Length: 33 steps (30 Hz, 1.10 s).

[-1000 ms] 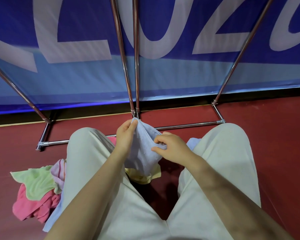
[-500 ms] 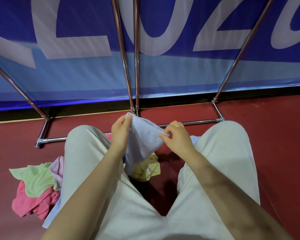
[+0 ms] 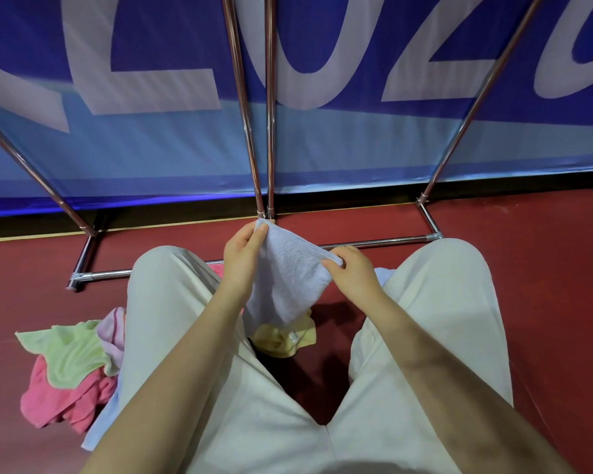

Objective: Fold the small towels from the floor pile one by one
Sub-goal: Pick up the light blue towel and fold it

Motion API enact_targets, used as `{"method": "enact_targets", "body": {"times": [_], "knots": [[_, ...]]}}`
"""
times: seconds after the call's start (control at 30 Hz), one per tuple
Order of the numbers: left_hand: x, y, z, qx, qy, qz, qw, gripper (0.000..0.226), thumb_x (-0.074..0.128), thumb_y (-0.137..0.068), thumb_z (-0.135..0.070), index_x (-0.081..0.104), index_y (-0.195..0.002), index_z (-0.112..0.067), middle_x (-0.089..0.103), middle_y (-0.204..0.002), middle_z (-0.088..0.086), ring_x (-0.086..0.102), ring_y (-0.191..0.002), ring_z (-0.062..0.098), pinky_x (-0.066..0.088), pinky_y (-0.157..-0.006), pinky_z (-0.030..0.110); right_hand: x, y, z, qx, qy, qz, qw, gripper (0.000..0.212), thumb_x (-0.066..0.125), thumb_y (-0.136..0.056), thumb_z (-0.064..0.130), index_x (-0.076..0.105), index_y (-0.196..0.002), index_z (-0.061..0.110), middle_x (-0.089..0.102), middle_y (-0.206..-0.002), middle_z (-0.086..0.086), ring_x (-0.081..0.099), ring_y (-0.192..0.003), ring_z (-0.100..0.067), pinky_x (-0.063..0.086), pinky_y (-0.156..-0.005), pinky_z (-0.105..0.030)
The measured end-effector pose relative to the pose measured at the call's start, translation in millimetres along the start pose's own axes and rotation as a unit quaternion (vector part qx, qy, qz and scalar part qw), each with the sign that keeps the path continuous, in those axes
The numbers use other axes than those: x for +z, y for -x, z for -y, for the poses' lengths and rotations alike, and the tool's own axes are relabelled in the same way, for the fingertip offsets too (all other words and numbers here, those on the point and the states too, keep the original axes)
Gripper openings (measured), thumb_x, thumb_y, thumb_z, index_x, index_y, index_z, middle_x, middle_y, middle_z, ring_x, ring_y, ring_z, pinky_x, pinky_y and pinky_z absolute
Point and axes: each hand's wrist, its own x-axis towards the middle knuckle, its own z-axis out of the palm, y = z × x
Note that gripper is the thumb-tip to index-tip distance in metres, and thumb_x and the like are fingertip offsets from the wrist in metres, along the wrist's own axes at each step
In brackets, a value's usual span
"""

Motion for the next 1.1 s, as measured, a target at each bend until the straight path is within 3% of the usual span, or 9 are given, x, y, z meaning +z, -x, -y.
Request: {"method": "enact_targets", "body": {"times": [0.1,0.23,0.5,0.63,0.7,0.77,0.9,1.1], "knots": [[-1,0,0,-0.005,0.014,-0.007,1.000,0.026,0.049,-0.100,-0.028,0.071,-0.107,-0.017,0.070,-0.106,0.000,0.058,-0.097,0.002,0.043,-0.087,0.018,-2,-2,4,0.031,-0.119,-0.023,0.992,0.019,0.058,-0.089,0.017,0.056,-0.079,0.001,0.048,-0.079,-0.003,0.041,-0.067,-0.011,0.033,-0.064,-0.027],[-2,-3,3,-0.023,0.035,-0.029,0.999,0.022,0.050,-0.099,-0.030,0.072,-0.099,-0.031,0.070,-0.101,-0.013,0.060,-0.102,0.004,0.046,-0.093,0.024,-7,0,13,0.026,-0.241,-0.043,0.969,0.030,0.057,-0.092,0.019,0.047,-0.079,-0.005,0.036,-0.072,-0.005,0.031,-0.067,-0.015,0.027,-0.058,-0.026],[9,-2,11,-0.076,0.056,-0.058,0.994,0.025,0.051,-0.098,-0.034,0.073,-0.099,-0.024,0.070,-0.102,-0.007,0.060,-0.100,0.012,0.047,-0.087,0.030,-6,0,17,0.009,-0.215,-0.109,0.970,0.039,0.058,-0.092,0.022,0.033,-0.064,0.014,0.027,-0.061,0.003,0.025,-0.056,-0.007,0.022,-0.052,-0.021],[21,1,6,-0.157,0.111,-0.073,0.979,0.019,0.055,-0.096,-0.032,0.072,-0.087,-0.028,0.069,-0.089,-0.012,0.061,-0.091,0.011,0.050,-0.082,0.029,-8,-2,14,0.022,-0.208,-0.149,0.966,0.042,0.059,-0.090,0.024,0.031,-0.063,0.008,0.027,-0.061,-0.001,0.025,-0.058,-0.010,0.023,-0.053,-0.026],[27,1,8,-0.203,0.130,-0.085,0.967,0.015,0.059,-0.093,-0.035,0.072,-0.095,-0.028,0.066,-0.087,-0.009,0.059,-0.088,0.013,0.050,-0.083,0.031,-7,-4,12,0.041,-0.218,-0.165,0.961,0.042,0.060,-0.089,0.025,0.033,-0.064,0.004,0.028,-0.062,-0.002,0.026,-0.060,-0.013,0.023,-0.056,-0.030],[31,3,7,-0.231,0.137,-0.087,0.959,0.026,0.060,-0.092,-0.037,0.071,-0.109,-0.021,0.061,-0.082,-0.005,0.055,-0.080,0.013,0.046,-0.071,0.027,-6,-6,10,0.064,-0.223,-0.174,0.957,0.041,0.060,-0.089,0.024,0.037,-0.064,0.002,0.031,-0.062,-0.002,0.028,-0.060,-0.013,0.025,-0.057,-0.030],[41,5,9,-0.272,0.170,-0.090,0.943,0.022,0.064,-0.088,-0.040,0.069,-0.089,-0.018,0.060,-0.080,-0.002,0.054,-0.082,0.018,0.044,-0.071,0.030,-3,-10,10,0.123,-0.215,-0.185,0.951,0.041,0.059,-0.089,0.023,0.035,-0.056,0.016,0.035,-0.056,0.006,0.030,-0.056,-0.011,0.028,-0.055,-0.027],[53,11,3,-0.264,0.228,-0.085,0.933,0.032,0.058,-0.094,-0.034,0.069,-0.110,-0.008,0.069,-0.088,0.005,0.064,-0.080,0.018,0.049,-0.062,0.027,6,-11,21,0.142,-0.193,-0.167,0.956,0.037,0.056,-0.089,0.023,0.036,-0.058,0.019,0.038,-0.059,0.007,0.035,-0.056,-0.011,0.030,-0.056,-0.026]]}}
